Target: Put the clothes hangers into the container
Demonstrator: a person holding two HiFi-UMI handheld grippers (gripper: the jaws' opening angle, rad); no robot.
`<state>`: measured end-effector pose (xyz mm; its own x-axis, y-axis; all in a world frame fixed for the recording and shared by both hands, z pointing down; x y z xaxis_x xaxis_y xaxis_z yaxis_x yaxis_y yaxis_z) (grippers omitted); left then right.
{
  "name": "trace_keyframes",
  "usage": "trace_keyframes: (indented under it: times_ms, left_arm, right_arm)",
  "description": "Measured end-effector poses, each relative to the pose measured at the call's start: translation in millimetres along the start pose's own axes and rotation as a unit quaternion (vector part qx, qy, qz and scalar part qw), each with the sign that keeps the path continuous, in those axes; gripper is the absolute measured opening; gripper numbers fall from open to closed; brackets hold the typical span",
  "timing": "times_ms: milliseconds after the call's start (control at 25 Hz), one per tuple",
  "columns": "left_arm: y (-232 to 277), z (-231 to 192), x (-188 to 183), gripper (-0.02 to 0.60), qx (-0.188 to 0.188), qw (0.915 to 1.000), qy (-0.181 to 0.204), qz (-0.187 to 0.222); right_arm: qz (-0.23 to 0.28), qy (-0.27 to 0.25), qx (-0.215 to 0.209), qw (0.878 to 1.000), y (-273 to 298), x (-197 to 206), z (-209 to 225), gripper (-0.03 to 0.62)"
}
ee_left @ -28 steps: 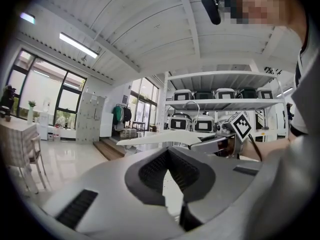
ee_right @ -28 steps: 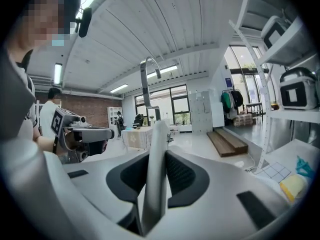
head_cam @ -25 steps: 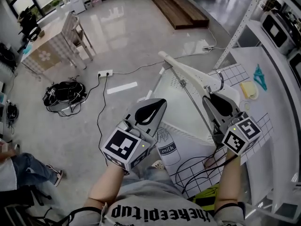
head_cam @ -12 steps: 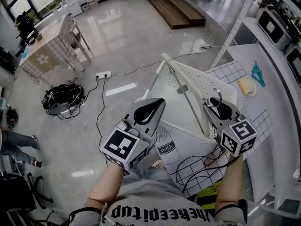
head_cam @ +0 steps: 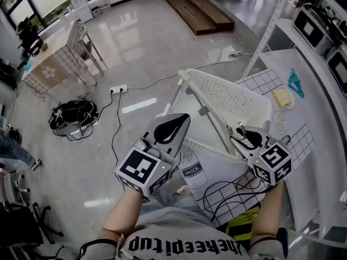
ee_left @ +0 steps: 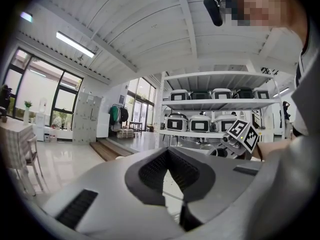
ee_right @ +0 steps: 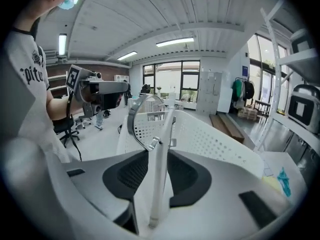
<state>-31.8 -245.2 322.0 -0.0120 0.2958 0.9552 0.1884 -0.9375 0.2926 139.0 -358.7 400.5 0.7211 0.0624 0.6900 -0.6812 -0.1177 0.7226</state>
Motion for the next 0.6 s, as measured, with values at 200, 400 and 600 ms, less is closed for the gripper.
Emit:
trace_keyframes:
  times_ms: [200, 400, 600]
  left_arm:
    - [0.2, 2.6, -2.5, 0.009, 0.005, 1.0, 0.001, 0.002]
    - [2.9, 9.6, -3.5, 0.009, 0.016, 0.9999, 0.007, 0.002]
    - [-0.3, 10.1, -5.8, 0.009, 0.028, 0.9994, 0.017, 0.01]
  right_arm:
    - [0.084, 0.045, -0.015, 0.995, -30.3, -6.5, 1.1, 0.146]
    - [0.13, 0.073, 0.009, 0.989, -49.4, -12.9, 6.6, 0.113]
    - [0.16, 0.096, 0.061, 0.981, -66.2, -16.6, 7.3, 0.083]
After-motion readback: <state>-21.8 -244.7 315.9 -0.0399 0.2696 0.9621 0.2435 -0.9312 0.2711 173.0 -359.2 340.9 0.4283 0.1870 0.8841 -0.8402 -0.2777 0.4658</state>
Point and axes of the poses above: the fingertips, and each gripper's own axes: y forward along the fingers, z to its right, x out of its underside, the point moved 5 cm from there along -y, backward along the fingers, and after that the axes turned 12 degrees about -z, right-handed, at the moved point
